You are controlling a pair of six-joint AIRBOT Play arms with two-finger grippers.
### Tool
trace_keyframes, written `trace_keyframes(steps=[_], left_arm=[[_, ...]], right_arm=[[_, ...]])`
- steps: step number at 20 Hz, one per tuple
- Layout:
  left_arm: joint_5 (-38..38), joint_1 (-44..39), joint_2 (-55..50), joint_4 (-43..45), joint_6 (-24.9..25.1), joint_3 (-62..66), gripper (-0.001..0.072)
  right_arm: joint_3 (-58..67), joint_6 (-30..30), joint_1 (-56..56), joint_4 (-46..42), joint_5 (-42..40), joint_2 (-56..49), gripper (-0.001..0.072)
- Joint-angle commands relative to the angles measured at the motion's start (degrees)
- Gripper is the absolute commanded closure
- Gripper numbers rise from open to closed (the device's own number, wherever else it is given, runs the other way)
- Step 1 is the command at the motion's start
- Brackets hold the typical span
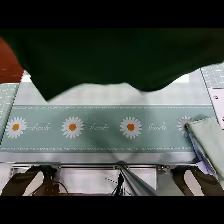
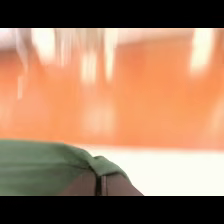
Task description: Fold the shirts.
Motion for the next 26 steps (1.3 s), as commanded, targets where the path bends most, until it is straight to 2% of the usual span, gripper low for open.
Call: trace_keyframes(steps=[1, 3, 5, 8, 12, 14, 15, 17, 21, 23, 26], left_arm=[[4.63, 1.14, 5.20, 0.50, -1.73, 15.78, 0.0672], [3.32, 1.14, 7.34, 3.13, -2.10, 21.33, 0.0672], [-1.03, 1.14, 9.35, 8.98, -7.06, 25.14, 0.0673], [-13.40, 1.14, 12.02, 15.15, -13.18, 27.08, 0.0673], [-35.39, 1.14, 11.61, 15.96, -16.94, 26.16, 0.0672], [-43.21, 1.14, 10.97, 15.93, -19.63, 23.28, 0.0673], [-43.41, 1.09, 10.95, 15.67, -21.97, 20.74, 0.0672], [-43.39, 1.03, 10.75, 13.70, -24.87, 14.71, 0.0672], [-42.58, 1.03, 8.90, 13.31, -23.93, -3.37, 0.0672], [-35.85, 1.01, 6.64, 13.29, -23.04, -13.35, 0.0672], [-22.86, 1.01, -0.72, 11.06, -19.82, -22.67, 0.0672]], right_arm=[[16.20, 5.01, -1.14, -2.54, -2.54, 2.71, 0.0668], [22.36, 8.81, -1.11, -7.10, -1.51, 2.71, 0.0668], [28.24, 11.85, -1.11, -12.90, 3.02, 2.71, 0.0668], [33.92, 15.58, -1.11, -18.56, 15.91, 3.15, 0.0668], [34.03, 15.13, -1.11, -21.88, 36.15, 2.05, 0.0668], [34.03, 12.66, -1.11, -23.58, 45.94, -0.81, 0.0669], [33.77, 13.62, -1.11, -22.88, 49.29, -2.91, 0.0669], [31.17, 13.46, -1.11, -20.83, 49.81, -6.32, 0.0669], [19.63, 13.00, -0.63, -19.80, 50.56, -15.50, 0.0669], [15.32, 12.66, 2.32, -19.82, 47.17, -21.46, 0.0669], [14.64, 12.24, 9.33, -21.33, 36.20, -32.17, 0.0668]])
